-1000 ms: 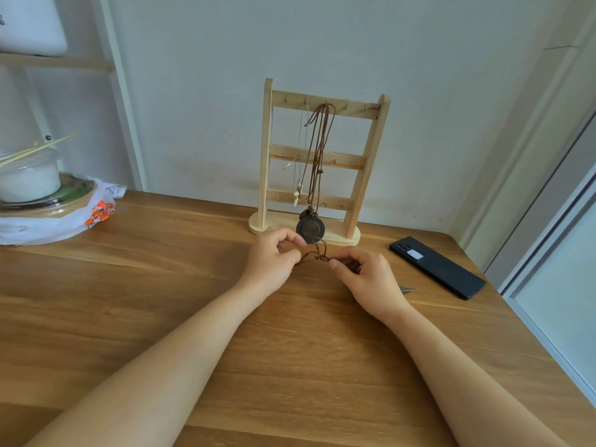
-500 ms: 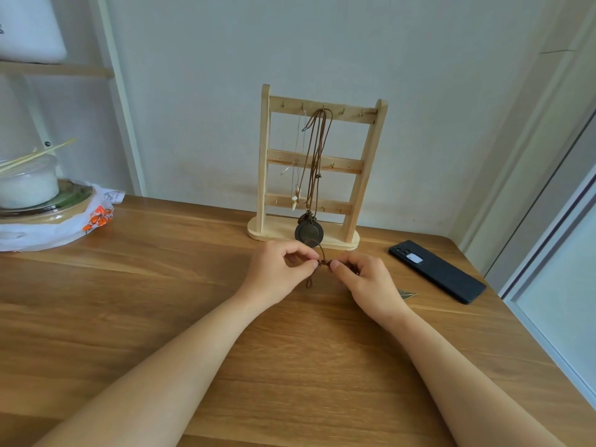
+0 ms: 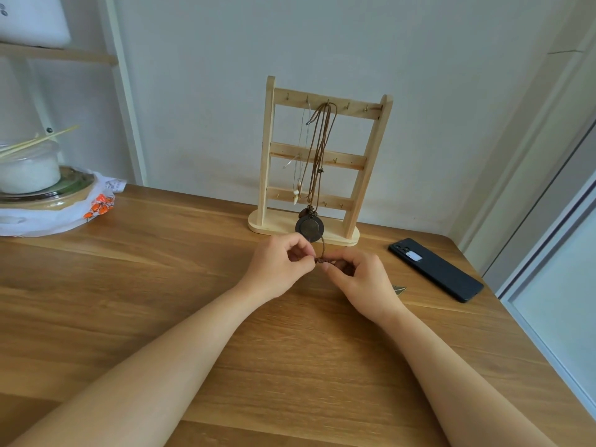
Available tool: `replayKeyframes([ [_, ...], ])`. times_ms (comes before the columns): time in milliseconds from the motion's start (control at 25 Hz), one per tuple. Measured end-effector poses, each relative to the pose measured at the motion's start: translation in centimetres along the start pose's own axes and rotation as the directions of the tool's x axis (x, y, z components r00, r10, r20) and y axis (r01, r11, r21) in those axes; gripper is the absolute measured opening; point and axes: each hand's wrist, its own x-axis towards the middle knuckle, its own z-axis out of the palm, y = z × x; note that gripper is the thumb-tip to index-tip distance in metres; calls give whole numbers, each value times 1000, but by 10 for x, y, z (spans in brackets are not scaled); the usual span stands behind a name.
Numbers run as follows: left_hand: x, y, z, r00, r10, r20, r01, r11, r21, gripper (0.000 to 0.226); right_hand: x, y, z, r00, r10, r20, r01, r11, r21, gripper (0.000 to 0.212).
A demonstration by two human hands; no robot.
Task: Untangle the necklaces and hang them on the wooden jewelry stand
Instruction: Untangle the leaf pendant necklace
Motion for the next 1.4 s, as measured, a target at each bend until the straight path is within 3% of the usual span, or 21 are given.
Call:
replayKeyframes([
  [240,1,0,-3,991,-134,20,135,987,-84,8,0,0,0,997,11,-82,-9,1000,30,12],
  [440,1,2,-2,989,-123,84,134,982,-136,11,-1,-2,0,997,-29,-77,31,999,26,13],
  [640,0,2,-2,989,-126,76,136,980,-144,3,0,1,0,996,-54,-76,47,995,-84,16],
  [760,0,3,-4,989,-117,86,128,982,-138,13,1,4,-1,994,-56,-94,44,992,-116,15],
  [1000,3,-1,-4,966,-250,60,257,947,-191,10,0,6,-9,989,17,-144,-18,1000,-3,12],
  [1120,3,-2,-4,957,-205,207,230,967,-107,13,0,4,-7,991,4,-134,-4,1000,1,12],
  [1200,2,2,-4,951,-175,255,215,967,-137,6,1,5,-6,991,18,-133,-18,1000,0,10],
  [1400,0,5,-2,970,-164,181,214,929,-302,14,2,9,-5,992,21,-124,-24,999,-23,7],
])
